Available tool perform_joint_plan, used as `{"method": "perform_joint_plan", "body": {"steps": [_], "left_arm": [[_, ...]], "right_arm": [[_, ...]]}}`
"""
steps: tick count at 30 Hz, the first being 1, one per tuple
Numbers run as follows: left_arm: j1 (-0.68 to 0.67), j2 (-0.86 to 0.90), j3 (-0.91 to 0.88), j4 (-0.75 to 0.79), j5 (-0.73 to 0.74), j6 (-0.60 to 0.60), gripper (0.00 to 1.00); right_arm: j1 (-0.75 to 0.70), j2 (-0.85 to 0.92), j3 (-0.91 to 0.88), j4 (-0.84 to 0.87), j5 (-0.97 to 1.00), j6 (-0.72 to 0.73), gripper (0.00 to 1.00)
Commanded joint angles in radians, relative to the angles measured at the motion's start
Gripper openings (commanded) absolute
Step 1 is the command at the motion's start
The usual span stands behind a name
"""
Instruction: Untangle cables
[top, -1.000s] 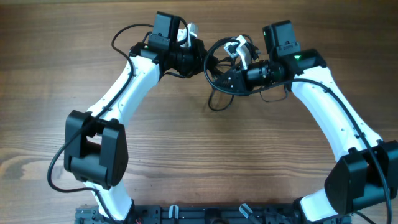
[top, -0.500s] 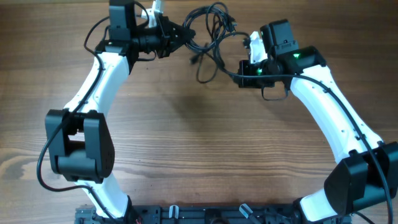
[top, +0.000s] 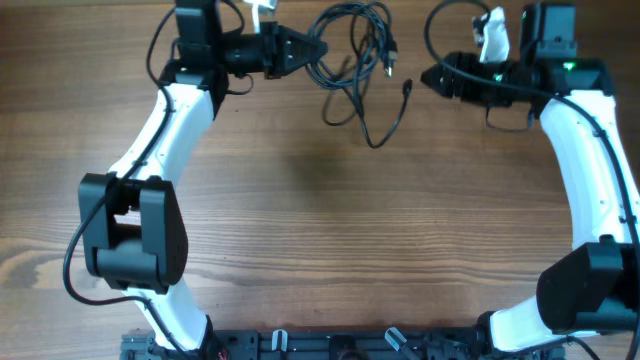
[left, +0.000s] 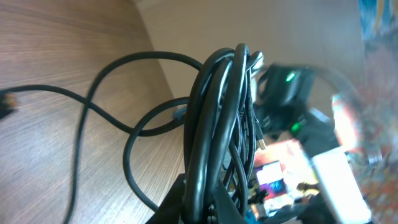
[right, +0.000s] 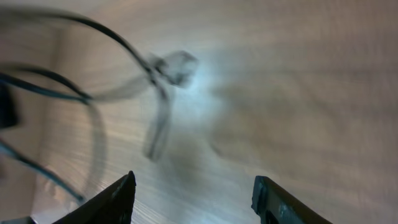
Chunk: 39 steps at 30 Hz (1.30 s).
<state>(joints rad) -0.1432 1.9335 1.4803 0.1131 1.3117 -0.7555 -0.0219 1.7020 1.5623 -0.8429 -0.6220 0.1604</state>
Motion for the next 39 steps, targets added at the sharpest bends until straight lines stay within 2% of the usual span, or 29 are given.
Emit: {"method": "perform_joint_plan", "body": {"steps": [1, 3, 6, 8, 11, 13, 16, 18, 22, 24, 31, 34, 39], "left_arm": [[-0.043, -0.021, 0.027, 0.003, 0.024, 0.107, 0.04], [-0.071, -0.025, 0.027, -0.059, -0.062, 0.126, 0.04], [-0.123, -0.068, 0.027, -0.34, -0.388, 0.275, 0.04], [-0.179, -0.124, 0.027, -0.536, -0.663, 0.39, 0.04], [-0.232, -0.198, 0.027, -0.638, -0.776, 0.482, 0.04], [-0.241, -0.23, 0.027, -0.649, -0.801, 0.475, 0.04], [-0.242, -0.232, 0.027, -0.648, -0.817, 0.358, 0.04], [-0.242, -0.232, 0.027, -0.645, -0.818, 0.274, 0.04], [-0.247, -0.232, 0.027, -0.649, -0.834, 0.211, 0.04], [-0.249, -0.232, 0.027, -0.649, -0.831, 0.164, 0.04], [-0.296, -0.232, 0.027, -0.649, -0.822, 0.091, 0.04], [-0.305, -0.232, 0.027, -0.644, -0.752, 0.041, 0.04], [-0.289, -0.246, 0.027, -0.613, -0.68, 0.04, 0.04]], "right_arm": [[-0.002, 0.002, 0.091, 0.001, -0.089, -0.055, 0.63], [-0.002, 0.0, 0.114, 0.01, -0.107, -0.053, 0.64], [-0.002, -0.004, 0.114, 0.01, -0.141, -0.055, 0.64], [-0.002, -0.004, 0.114, -0.001, -0.144, -0.055, 0.64], [0.011, -0.004, 0.114, -0.035, -0.16, -0.056, 0.63], [0.058, -0.004, 0.114, -0.079, -0.152, -0.021, 0.63], [0.127, -0.004, 0.104, -0.086, -0.015, 0.182, 0.56], [0.167, -0.003, 0.079, -0.039, 0.0, 0.246, 0.55], [0.195, 0.008, 0.065, 0.023, 0.012, 0.307, 0.47], [0.196, 0.023, 0.064, 0.02, 0.023, 0.314, 0.41], [0.258, 0.116, 0.064, 0.069, 0.052, 0.341, 0.38], [0.258, 0.168, 0.064, 0.1, 0.115, 0.338, 0.36], [0.258, 0.208, 0.064, 0.145, 0.135, 0.335, 0.32]]}}
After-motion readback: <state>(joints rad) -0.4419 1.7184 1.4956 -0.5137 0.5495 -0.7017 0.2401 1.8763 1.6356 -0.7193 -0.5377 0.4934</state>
